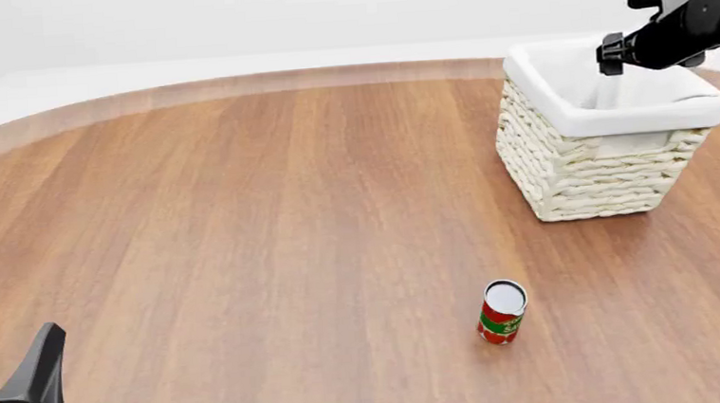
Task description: Pick up the alphabet soup and the cream cheese box, and put them in the basket.
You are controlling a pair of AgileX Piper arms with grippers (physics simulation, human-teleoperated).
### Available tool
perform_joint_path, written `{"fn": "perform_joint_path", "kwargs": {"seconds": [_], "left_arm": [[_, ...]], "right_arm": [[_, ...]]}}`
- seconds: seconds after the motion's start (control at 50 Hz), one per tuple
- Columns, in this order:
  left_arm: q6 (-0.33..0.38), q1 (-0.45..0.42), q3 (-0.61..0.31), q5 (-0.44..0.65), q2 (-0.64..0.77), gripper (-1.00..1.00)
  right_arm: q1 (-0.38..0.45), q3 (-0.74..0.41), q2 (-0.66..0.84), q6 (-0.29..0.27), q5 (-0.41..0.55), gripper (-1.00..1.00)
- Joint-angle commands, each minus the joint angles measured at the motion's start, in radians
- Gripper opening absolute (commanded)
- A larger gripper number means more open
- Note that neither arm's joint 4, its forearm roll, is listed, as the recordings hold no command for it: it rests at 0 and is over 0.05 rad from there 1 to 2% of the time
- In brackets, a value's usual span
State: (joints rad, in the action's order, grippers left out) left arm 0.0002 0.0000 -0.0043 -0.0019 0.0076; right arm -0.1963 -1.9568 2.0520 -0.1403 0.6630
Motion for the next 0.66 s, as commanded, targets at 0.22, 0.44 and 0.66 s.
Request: {"fn": "perform_joint_path", "kwargs": {"seconds": [0.22, 0.44, 0.66], "left_arm": [[0.0, 0.0, 0.0, 0.0, 0.0, 1.0], [0.0, 0.0, 0.0, 0.0, 0.0, 1.0], [0.0, 0.0, 0.0, 0.0, 0.0, 1.0]], "right_arm": [[0.009, 0.086, -0.069, -0.04, -0.103, 1.0], [-0.015, 0.146, -0.119, -0.058, -0.189, 1.0], [-0.039, 0.191, -0.155, -0.077, -0.253, 1.0]]}}
